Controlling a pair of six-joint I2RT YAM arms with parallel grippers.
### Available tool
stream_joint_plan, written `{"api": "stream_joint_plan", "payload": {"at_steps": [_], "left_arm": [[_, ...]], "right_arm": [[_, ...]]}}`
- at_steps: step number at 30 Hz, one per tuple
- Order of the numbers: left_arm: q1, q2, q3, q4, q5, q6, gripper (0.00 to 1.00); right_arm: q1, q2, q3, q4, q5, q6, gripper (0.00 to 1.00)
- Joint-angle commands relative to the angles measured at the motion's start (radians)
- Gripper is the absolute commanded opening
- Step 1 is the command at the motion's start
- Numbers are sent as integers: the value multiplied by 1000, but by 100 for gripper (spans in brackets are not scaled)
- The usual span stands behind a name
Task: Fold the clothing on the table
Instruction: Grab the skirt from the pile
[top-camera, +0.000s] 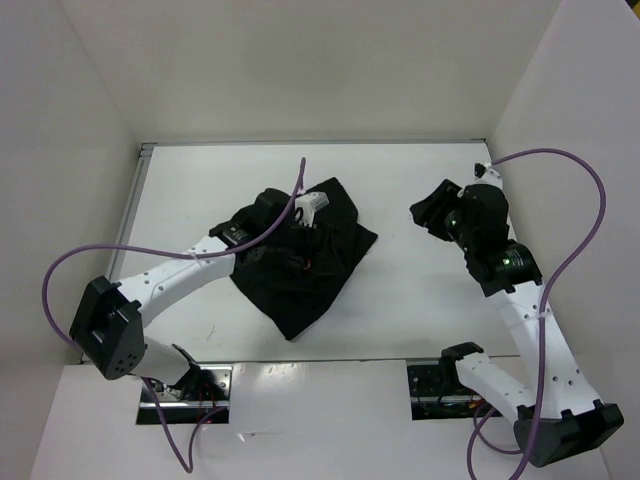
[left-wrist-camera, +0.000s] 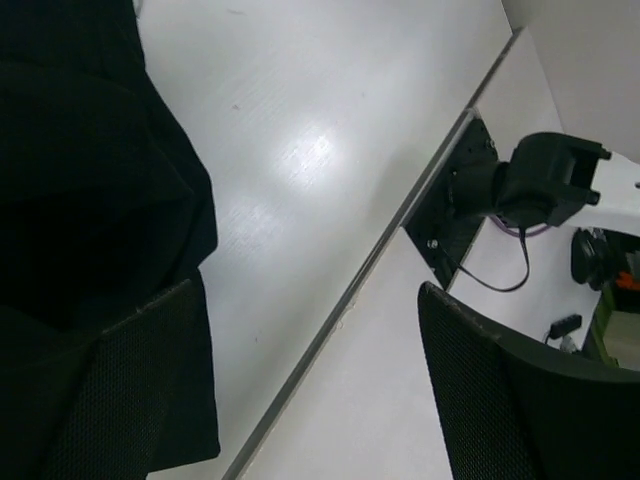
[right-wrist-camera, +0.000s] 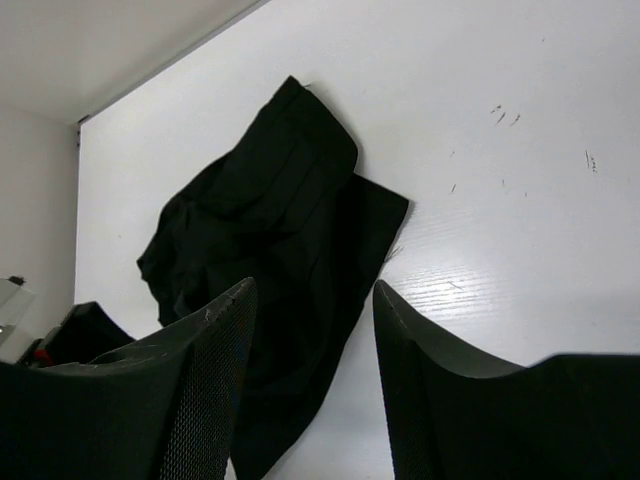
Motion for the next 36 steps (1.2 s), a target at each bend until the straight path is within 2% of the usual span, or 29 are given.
{"api": "stream_joint_plan", "payload": {"at_steps": [1, 3, 4, 5, 6, 7, 8, 10, 11, 13, 17, 19, 23, 29, 36], "left_arm": [[-10, -46, 91, -60, -151, 54, 97], [-19, -59, 136, -91, -249, 97, 95], [-19, -59, 162, -102, -250, 106, 94], [1, -38, 194, -120, -331, 158, 94], [11, 20, 237, -139, -380, 190, 93], [12, 63, 353, -193, -513, 224, 93], [12, 111, 411, -214, -572, 271, 93], [12, 261, 511, -240, -694, 434, 93], [12, 344, 577, -240, -748, 553, 93], [21, 405, 613, -191, -799, 637, 91], [83, 550, 717, -153, -722, 761, 85], [114, 605, 827, -171, -680, 772, 83], [162, 738, 950, -208, -563, 772, 81], [212, 850, 1024, -220, -405, 754, 81], [213, 911, 1095, -275, -206, 745, 81]], "right_arm": [[-9, 1, -18, 45, -9, 15, 56], [-9, 1, -18, 45, -9, 15, 56], [-9, 1, -18, 45, -9, 15, 56], [-9, 10, -18, 45, -9, 15, 56], [-9, 10, -9, 45, -9, 15, 56], [-9, 10, -9, 45, -9, 15, 56], [-9, 10, -9, 45, -9, 15, 56], [-9, 21, -9, 45, -21, 5, 56], [-9, 21, -9, 45, -21, 5, 56], [-9, 21, -9, 45, -30, 5, 56], [-18, 9, -9, 34, -55, 5, 56], [-18, 9, -9, 25, -67, 15, 56], [-27, -13, -9, 2, -99, 24, 56], [-27, -45, -18, -38, -108, 44, 56], [-37, -24, -18, -49, -118, 44, 56]]}}
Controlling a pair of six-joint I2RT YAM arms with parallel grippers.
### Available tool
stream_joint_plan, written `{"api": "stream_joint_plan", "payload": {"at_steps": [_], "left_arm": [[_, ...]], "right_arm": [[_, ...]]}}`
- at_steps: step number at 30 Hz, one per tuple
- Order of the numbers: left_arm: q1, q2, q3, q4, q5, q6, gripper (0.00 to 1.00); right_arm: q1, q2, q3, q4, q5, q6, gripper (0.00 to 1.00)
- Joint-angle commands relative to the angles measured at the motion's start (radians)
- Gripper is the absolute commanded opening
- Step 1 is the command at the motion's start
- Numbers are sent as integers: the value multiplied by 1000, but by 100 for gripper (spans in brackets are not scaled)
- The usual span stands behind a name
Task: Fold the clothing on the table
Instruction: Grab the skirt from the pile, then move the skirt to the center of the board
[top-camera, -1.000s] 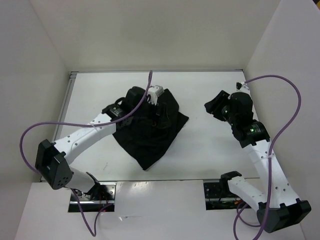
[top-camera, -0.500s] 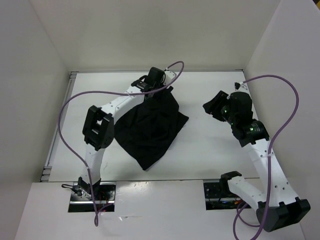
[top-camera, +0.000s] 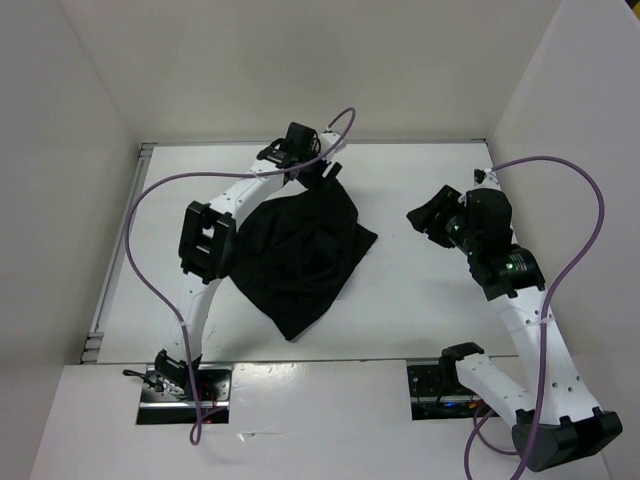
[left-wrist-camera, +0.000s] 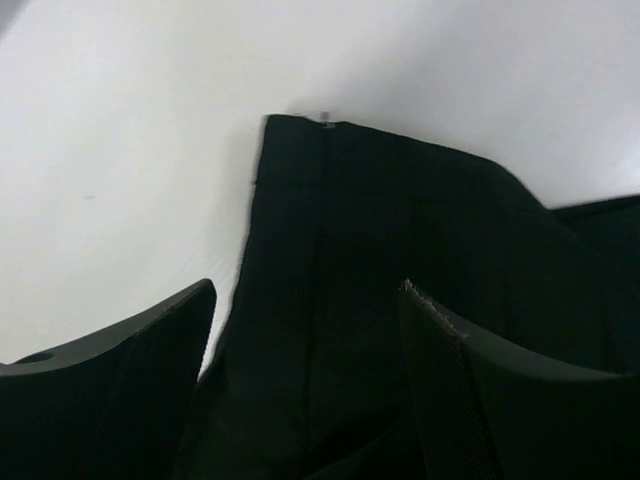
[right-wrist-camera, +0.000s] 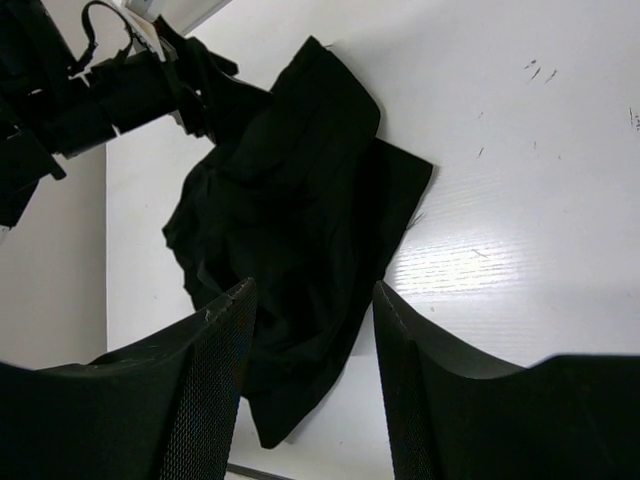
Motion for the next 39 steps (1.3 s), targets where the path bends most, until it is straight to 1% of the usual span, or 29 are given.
{"api": "stream_joint_plan", "payload": {"at_steps": [1, 5, 11, 14, 16, 17, 18, 19, 20, 21, 22, 23, 24, 27, 29, 31, 34, 36, 37, 39], "left_arm": [[-7, 34, 49, -26, 176, 9, 81], [-7, 86, 59, -26, 176, 0, 81], [-7, 147, 68, -7, 107, -32, 80], [-7, 173, 77, 14, 97, -52, 77], [-7, 183, 77, 23, 97, -72, 73], [-7, 183, 77, 23, 97, -72, 68], [-7, 196, 88, 23, 97, -81, 46], [-7, 210, 111, 8, 97, -93, 34], [-7, 210, 132, -10, 106, -93, 19], [-7, 227, 164, -35, 106, -112, 0], [-7, 236, 202, -97, 135, -127, 0], [-7, 236, 291, -130, 165, -127, 0], [-20, 215, 327, -153, 194, -127, 0], [-59, 137, 404, -194, 224, -152, 0], [-88, 96, 436, -230, 274, -152, 0], [-102, 20, 436, -242, 323, -162, 0], [-102, -94, 413, -242, 357, -236, 0], [-102, -130, 395, -253, 391, -271, 0], [-91, -147, 395, -253, 391, -287, 0], [-80, -201, 344, -253, 434, -328, 1]], "right_arm": [[-9, 5, -3, -10, -10, 6, 56], [-18, 23, -3, -10, -10, 6, 56], [-29, 42, 17, -10, -19, -22, 56], [-29, 42, 26, -10, -32, -32, 56], [-29, 51, 26, -1, -41, -32, 56], [-29, 51, 26, 0, -41, -32, 56], [-29, 60, 26, 0, -41, -32, 56], [-29, 60, 26, 0, -53, -32, 56], [-29, 60, 26, 9, -53, -32, 56], [-29, 71, 26, 9, -65, -32, 56], [-29, 71, 26, 19, -66, -32, 56], [-29, 71, 14, 20, -76, -32, 56], [-29, 71, -4, 48, -88, -32, 56], [-29, 80, -41, 91, -99, -12, 56], [-29, 80, -55, 101, -109, -12, 56], [-29, 89, -69, 110, -81, -3, 56], [-38, 98, -106, 121, -40, 6, 56], [-59, 98, -115, 132, -18, 15, 56], [-59, 107, -115, 142, -18, 15, 57], [-70, 117, -115, 142, -6, 24, 60]]}}
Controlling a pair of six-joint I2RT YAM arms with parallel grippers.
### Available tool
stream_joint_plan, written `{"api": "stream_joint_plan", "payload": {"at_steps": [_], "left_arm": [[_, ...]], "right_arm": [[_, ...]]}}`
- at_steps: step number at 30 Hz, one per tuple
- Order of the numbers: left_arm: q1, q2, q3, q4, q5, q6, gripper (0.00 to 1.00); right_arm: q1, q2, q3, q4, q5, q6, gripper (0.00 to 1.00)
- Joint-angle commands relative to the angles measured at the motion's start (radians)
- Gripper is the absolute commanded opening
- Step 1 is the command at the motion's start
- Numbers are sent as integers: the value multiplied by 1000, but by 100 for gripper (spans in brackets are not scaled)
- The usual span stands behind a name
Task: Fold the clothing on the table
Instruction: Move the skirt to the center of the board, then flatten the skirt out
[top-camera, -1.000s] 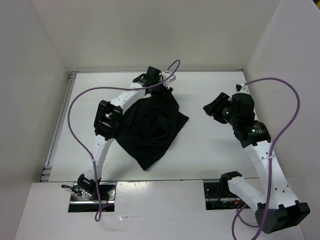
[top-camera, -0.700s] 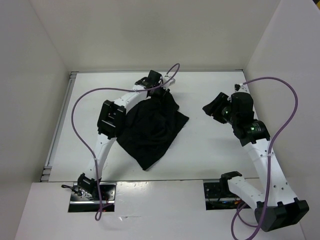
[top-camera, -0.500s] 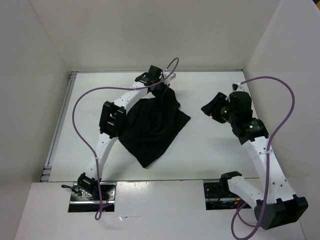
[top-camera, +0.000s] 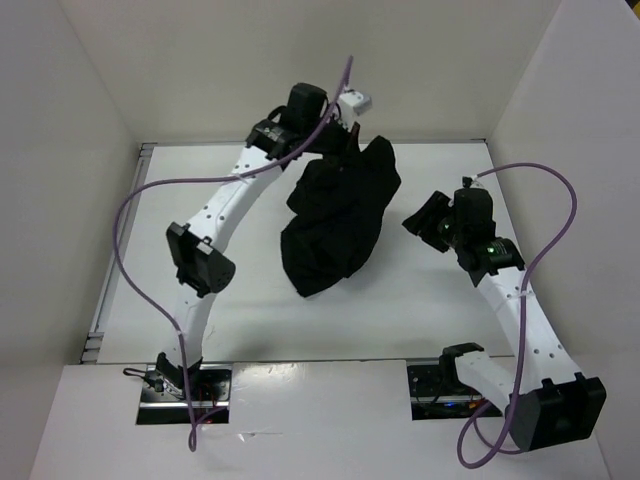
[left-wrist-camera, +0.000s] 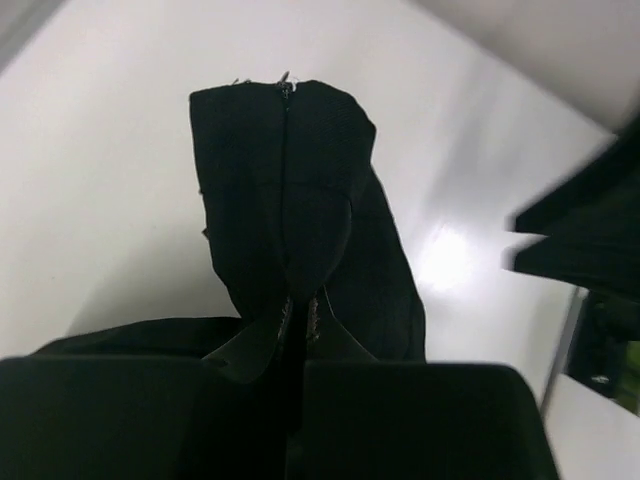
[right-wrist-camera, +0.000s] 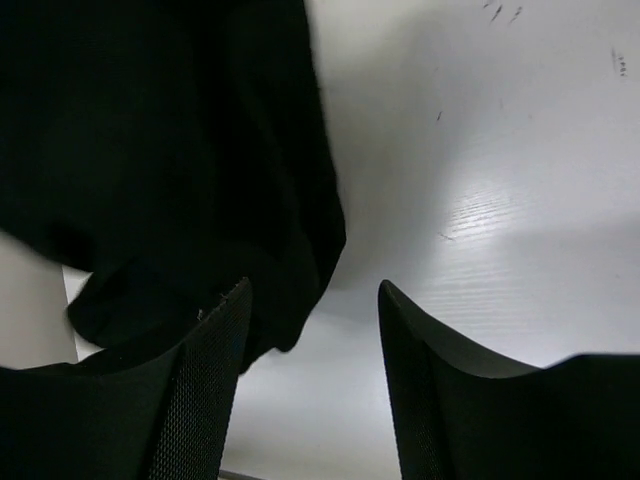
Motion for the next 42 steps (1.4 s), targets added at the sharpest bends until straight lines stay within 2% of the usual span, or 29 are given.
{"api": "stream_joint_plan", "payload": {"at_steps": [1, 5, 6, 8, 10, 11, 16, 18, 22, 23, 25, 26, 30, 37, 42], "left_arm": [[55, -135, -45, 15, 108, -103, 3], [103, -289, -269, 142, 147, -177, 4], [136, -316, -397, 235, 192, -227, 4], [176, -382, -523, 381, 284, -299, 4], [227, -395, -616, 444, 346, -382, 4], [239, -405, -651, 460, 357, -398, 13], [346, -360, -893, 500, 155, -471, 24], [417, -337, -952, 568, 139, -545, 24], [500, -274, -1013, 593, 93, -585, 24], [511, -243, -1013, 584, 107, -585, 24], [529, -219, -1045, 584, 120, -585, 24], [529, -206, -1058, 599, 121, -585, 24], [529, -197, -1088, 610, 108, -585, 24], [538, -206, -1124, 600, 90, -556, 26], [538, -215, -1144, 600, 90, -546, 26]], "right_arm": [[-28, 23, -3, 69, 51, 17, 60], [-38, 34, 6, 69, 62, 17, 60], [-38, 34, 6, 78, 62, 17, 60], [-38, 34, 6, 79, 62, 17, 60], [-38, 34, -3, 79, 62, 26, 60], [-38, 34, -14, 88, 62, 37, 60], [-38, 23, -46, 141, -28, 37, 60], [-38, 57, -46, 157, -80, 14, 60], [-38, 207, 20, 193, -168, -49, 57], [-26, 297, 37, 204, -185, -66, 57], [2, 400, 112, 204, -219, -110, 54], [14, 501, 138, 204, -228, -138, 54], [62, 708, 271, 236, -266, -149, 52], [93, 977, 466, 324, -410, -149, 52], [123, 1129, 567, 324, -541, -139, 52]]}}
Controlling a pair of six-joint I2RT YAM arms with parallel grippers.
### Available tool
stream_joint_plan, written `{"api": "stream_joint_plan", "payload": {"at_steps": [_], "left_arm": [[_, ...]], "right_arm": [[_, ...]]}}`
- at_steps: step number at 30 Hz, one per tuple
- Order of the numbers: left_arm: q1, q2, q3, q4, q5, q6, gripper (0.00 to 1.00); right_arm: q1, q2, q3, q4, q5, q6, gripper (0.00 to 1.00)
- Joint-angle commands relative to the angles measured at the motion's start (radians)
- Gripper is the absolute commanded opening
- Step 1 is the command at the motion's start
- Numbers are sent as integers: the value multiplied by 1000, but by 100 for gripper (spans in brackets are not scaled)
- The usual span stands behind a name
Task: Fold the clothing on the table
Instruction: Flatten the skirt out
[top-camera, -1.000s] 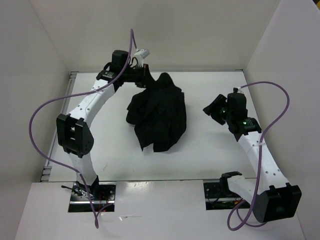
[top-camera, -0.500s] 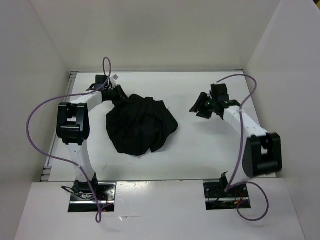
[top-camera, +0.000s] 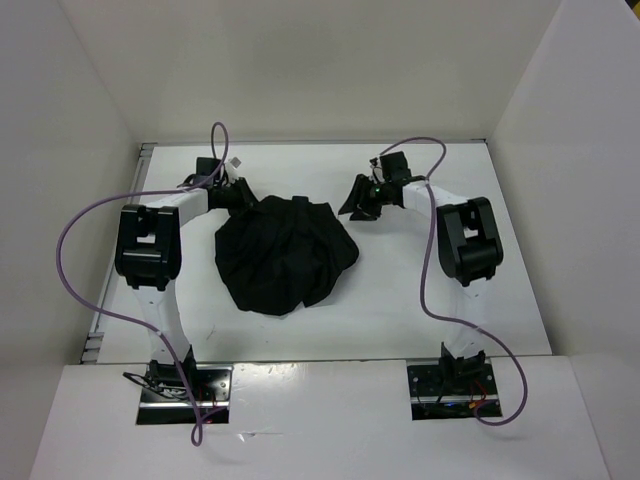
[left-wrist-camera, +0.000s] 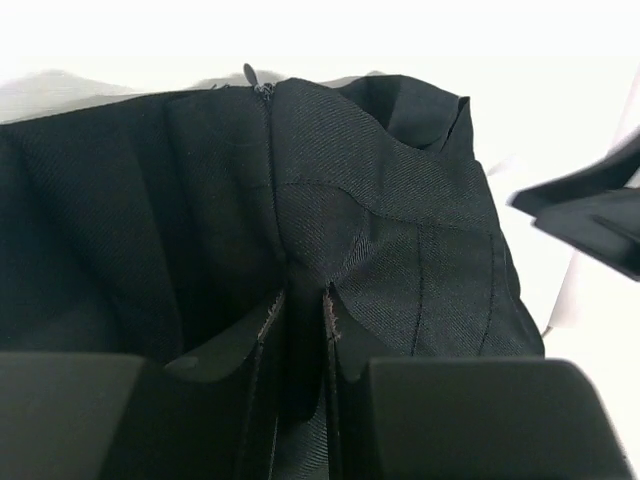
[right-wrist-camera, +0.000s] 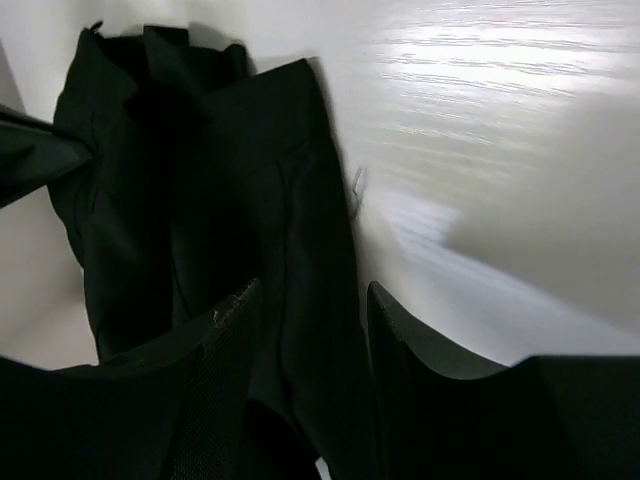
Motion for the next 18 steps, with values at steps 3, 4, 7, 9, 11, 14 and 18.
{"api": "stream_joint_plan", "payload": {"at_steps": [3, 4, 7, 9, 11, 14, 18], "left_arm": [[5, -18, -20, 7, -1, 25, 26], [5, -18, -20, 7, -1, 25, 26], [5, -18, -20, 17, 8, 25, 27], [5, -9, -20, 17, 17, 25, 27], [5, -18, -20, 17, 28, 25, 27], [5, -76, -20, 4, 63, 36, 27], [5, -206, -48, -44, 85, 88, 27]], "right_arm": [[73, 123, 100, 47, -157, 1, 52], [85, 145, 100, 38, -157, 1, 52], [116, 156, 100, 37, -225, -8, 44], [125, 156, 100, 22, -199, -17, 5], [125, 48, 56, -2, -86, -17, 0], [76, -165, -10, -76, 124, -17, 0], [53, -406, -57, -182, 356, -46, 0]]}}
